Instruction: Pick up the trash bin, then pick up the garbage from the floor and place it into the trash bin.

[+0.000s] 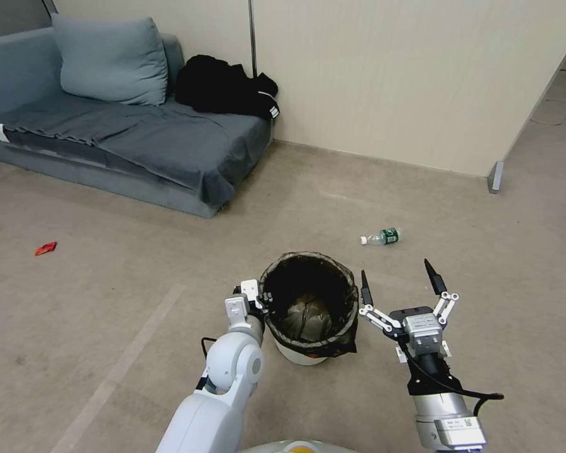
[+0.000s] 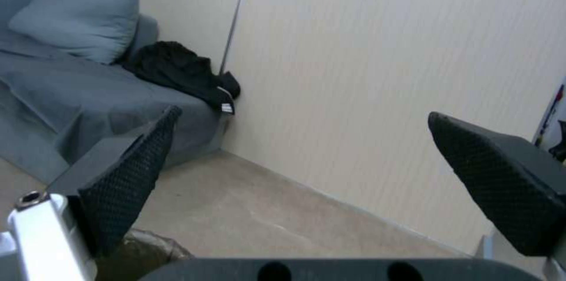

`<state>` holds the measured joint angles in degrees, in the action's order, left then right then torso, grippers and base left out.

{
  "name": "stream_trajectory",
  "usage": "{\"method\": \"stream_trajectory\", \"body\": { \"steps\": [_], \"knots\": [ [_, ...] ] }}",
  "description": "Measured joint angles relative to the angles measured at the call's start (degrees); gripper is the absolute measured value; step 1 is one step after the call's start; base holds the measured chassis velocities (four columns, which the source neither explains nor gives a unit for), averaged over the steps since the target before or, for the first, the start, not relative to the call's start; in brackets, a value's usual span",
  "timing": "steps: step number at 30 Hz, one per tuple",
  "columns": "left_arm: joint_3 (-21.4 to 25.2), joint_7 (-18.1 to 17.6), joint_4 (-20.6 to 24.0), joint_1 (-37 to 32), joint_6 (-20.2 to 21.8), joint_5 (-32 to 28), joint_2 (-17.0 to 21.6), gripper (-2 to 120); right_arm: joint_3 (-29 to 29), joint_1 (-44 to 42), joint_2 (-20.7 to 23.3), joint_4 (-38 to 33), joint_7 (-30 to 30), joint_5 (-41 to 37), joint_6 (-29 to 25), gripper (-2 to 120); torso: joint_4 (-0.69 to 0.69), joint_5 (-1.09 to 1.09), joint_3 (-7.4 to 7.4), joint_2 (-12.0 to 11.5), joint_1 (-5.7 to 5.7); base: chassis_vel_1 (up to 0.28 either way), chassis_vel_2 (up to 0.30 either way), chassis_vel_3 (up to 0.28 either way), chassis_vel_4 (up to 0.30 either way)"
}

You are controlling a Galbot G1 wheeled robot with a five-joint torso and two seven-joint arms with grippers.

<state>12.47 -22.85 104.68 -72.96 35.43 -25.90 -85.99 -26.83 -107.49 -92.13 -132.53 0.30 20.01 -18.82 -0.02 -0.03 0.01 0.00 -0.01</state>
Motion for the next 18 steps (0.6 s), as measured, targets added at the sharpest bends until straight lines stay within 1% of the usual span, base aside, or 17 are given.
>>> {"method": "stream_trajectory", "body": {
  "steps": [5,6,7,8,10,11,13,14,17,18],
  "knots": [
    [0.93,0.45,1.94,-1.0,-0.06,1.82,-0.28,1,0.15,0.04,0.0,0.0,0.87,0.42,-0.02,100,-0.03,-0.04,0.02,-0.01,0.01,0.0,0.0,0.0,0.0],
    [1.29,1.22,2.65,-1.49,-0.6,3.34,-0.34,1,0.16,0.05,0.0,0.0,0.96,0.47,-0.02,100,-0.04,-0.06,0.02,-0.02,0.01,0.0,0.0,0.0,0.0],
    [1.92,2.95,4.34,-2.7,-2.32,6.89,-0.36,1,0.17,0.05,0.0,0.0,1.02,0.49,-0.03,100,-0.04,-0.08,0.04,-0.03,0.01,0.0,0.0,0.0,0.0],
    [2.58,3.71,6.07,-3.54,-3.55,8.99,-0.32,1,0.16,0.06,0.0,0.0,1.13,0.63,-0.03,100,-0.05,-0.06,0.04,-0.02,0.02,0.0,0.0,0.0,0.0],
    [2.79,3.81,6.81,-3.87,-3.94,9.59,-0.28,1,0.14,0.07,0.0,0.0,1.21,0.81,-0.03,100,-0.04,-0.03,0.03,-0.02,0.01,0.0,0.0,0.0,0.0],
    [3.69,4.3,10.36,-5.72,-5.57,11.63,-0.04,0,-0.11,0.21,0.01,0.0,1.82,1.97,-0.05,100,0.0,0.01,0.02,-0.03,0.01,0.0,0.0,0.0,0.0],
    [3.86,5.64,14.44,-8.3,-7.11,13.86,0.14,0,-0.17,0.28,0.0,0.0,2.04,2.41,-0.06,100,0.0,-0.01,0.02,-0.03,0.02,0.0,0.0,0.0,0.0],
    [3.86,5.64,14.44,-8.3,-7.11,13.86,0.14,0,-0.17,0.28,0.0,0.0,2.04,2.41,-0.06,100,0.0,-0.01,0.02,-0.03,0.02,0.0,0.0,0.0,0.0],
    [3.97,6.64,20.8,-12.17,-9.71,17.4,0.43,0,-0.23,0.29,0.0,0.01,2.1,2.51,-0.06,100,0.0,0.04,0.01,-0.02,0.02,0.0,0.0,0.0,0.0],
    [3.97,6.64,20.8,-12.17,-9.71,17.4,0.43,0,-0.23,0.29,0.0,0.01,2.1,2.51,-0.06,100,0.0,0.04,0.01,-0.02,0.02,0.0,0.0,0.0,0.0]
  ]
}}
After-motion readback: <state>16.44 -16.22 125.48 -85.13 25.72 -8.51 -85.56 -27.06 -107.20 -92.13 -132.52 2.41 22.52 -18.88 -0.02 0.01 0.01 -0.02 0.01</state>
